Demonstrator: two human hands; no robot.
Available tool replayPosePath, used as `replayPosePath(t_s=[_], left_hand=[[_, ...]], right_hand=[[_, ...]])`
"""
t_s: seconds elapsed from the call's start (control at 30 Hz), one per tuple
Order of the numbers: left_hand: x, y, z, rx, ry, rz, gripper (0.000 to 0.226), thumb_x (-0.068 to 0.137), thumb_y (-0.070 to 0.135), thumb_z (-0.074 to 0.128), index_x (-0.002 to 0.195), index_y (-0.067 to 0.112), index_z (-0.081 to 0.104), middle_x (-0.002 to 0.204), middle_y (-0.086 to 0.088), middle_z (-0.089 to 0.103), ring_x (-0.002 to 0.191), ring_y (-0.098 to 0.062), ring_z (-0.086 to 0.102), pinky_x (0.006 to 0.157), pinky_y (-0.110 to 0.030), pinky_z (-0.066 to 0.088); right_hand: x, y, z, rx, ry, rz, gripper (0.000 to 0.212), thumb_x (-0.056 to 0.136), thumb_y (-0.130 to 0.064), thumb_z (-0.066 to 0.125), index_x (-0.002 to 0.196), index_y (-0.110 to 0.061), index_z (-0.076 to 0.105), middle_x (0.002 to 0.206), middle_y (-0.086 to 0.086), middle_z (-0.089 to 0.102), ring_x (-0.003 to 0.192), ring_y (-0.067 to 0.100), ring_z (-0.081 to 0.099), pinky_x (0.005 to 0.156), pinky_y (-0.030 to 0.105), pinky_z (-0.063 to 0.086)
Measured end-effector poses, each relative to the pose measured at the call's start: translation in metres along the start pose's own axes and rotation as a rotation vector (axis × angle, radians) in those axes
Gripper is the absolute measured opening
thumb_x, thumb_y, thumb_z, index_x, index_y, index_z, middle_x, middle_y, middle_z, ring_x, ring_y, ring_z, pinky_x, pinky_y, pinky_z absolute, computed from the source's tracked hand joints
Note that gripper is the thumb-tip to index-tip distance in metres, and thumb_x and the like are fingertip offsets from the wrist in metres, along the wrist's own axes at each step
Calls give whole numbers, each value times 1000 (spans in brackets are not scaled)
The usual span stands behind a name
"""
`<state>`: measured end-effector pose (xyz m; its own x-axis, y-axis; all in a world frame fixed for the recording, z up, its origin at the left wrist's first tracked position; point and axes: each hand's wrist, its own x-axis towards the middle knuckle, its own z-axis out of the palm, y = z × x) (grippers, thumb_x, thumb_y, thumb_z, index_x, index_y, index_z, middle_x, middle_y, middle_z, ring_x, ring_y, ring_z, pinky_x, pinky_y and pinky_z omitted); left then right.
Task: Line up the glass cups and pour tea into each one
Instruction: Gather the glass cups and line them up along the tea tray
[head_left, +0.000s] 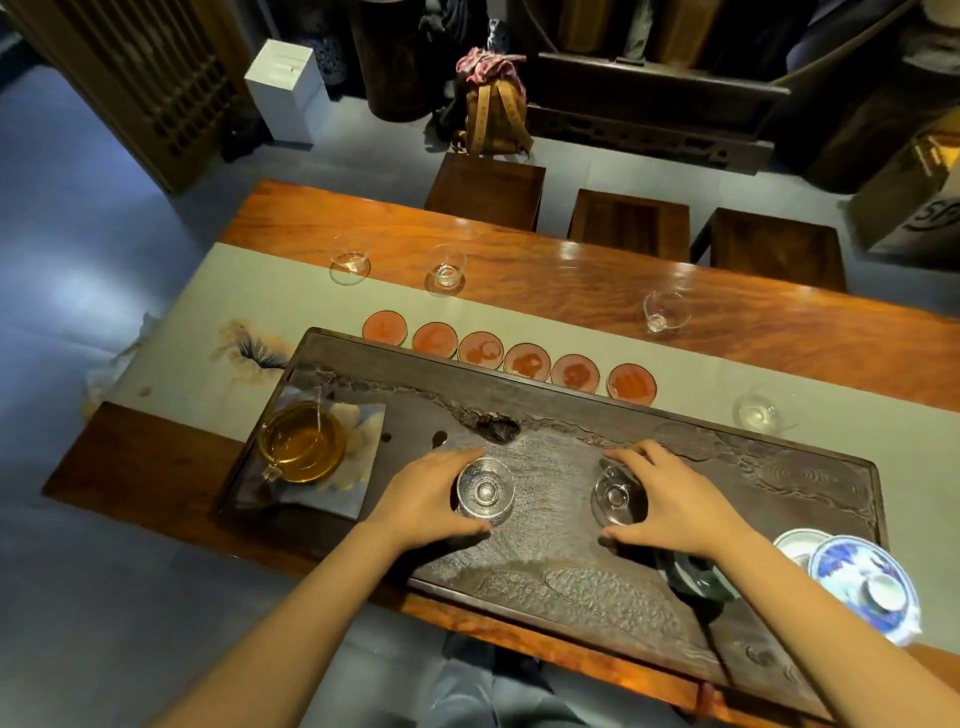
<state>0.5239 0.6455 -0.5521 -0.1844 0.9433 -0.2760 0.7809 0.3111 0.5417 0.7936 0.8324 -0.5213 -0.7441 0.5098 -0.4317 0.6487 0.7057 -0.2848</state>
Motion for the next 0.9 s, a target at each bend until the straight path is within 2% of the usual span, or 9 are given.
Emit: replayPosePath(t_s=[0.1, 0.23, 0.33, 0.5, 0.7, 0.77, 0.83, 0.9], left_hand=[[-4, -2, 3, -71, 19, -30, 96, 60, 71, 68, 144, 34, 40, 145, 13, 49, 135, -10, 43, 108, -33, 40], [-6, -1, 5, -179, 41, -52, 94, 59, 60, 78, 143, 32, 45, 144, 11, 52, 133, -8, 46, 109, -34, 40], [-5, 2, 7, -212, 59, -63, 91, 58, 56, 80, 139, 29, 49, 140, 10, 55, 129, -9, 50, 107, -35, 42], [-5, 5, -1, -244, 137, -82, 82, 55, 63, 76, 129, 34, 55, 127, 14, 62, 117, -6, 57, 98, -29, 48], [20, -1, -46, -291, 263, -92, 85, 52, 66, 73, 127, 31, 56, 123, 12, 64, 112, -7, 59, 97, -35, 50], [32, -9, -70, -307, 307, -129, 83, 50, 65, 75, 125, 34, 55, 117, 19, 62, 106, -2, 58, 93, -29, 49], [44, -20, -95, -353, 382, -151, 81, 48, 63, 77, 122, 37, 55, 106, 28, 57, 95, 7, 54, 82, -16, 43], [57, -34, -121, -358, 451, -171, 80, 49, 60, 77, 121, 33, 55, 104, 24, 57, 92, 4, 53, 75, -8, 36]], right_hand=[[-5, 2, 3, 39, 15, -3, 99, 69, -68, 73, 151, -31, 31, 139, -3, 45, 123, 17, 53, 89, 34, 55], [-6, 2, 6, 128, 37, -38, 92, 74, -56, 78, 149, -25, 36, 134, -4, 50, 120, 14, 54, 96, 30, 50], [-4, 0, 5, 169, 53, -35, 88, 74, -53, 79, 147, -25, 39, 131, -6, 51, 115, 10, 55, 94, 23, 46], [16, -14, -6, 219, 92, -59, 86, 73, -54, 79, 145, -25, 40, 134, -4, 53, 110, 6, 51, 92, 20, 43], [77, -46, -36, 214, 135, -149, 90, 74, -56, 78, 147, -21, 39, 139, 1, 54, 120, 15, 54, 99, 29, 47], [103, -60, -49, 218, 150, -180, 90, 74, -55, 79, 147, -20, 39, 138, 2, 54, 116, 12, 55, 97, 29, 48], [130, -75, -64, 240, 175, -221, 85, 74, -51, 81, 143, -21, 43, 133, 2, 57, 105, 7, 54, 93, 29, 50], [158, -90, -78, 255, 205, -242, 82, 74, -47, 83, 142, -20, 44, 127, 2, 57, 99, 8, 53, 88, 29, 49]])
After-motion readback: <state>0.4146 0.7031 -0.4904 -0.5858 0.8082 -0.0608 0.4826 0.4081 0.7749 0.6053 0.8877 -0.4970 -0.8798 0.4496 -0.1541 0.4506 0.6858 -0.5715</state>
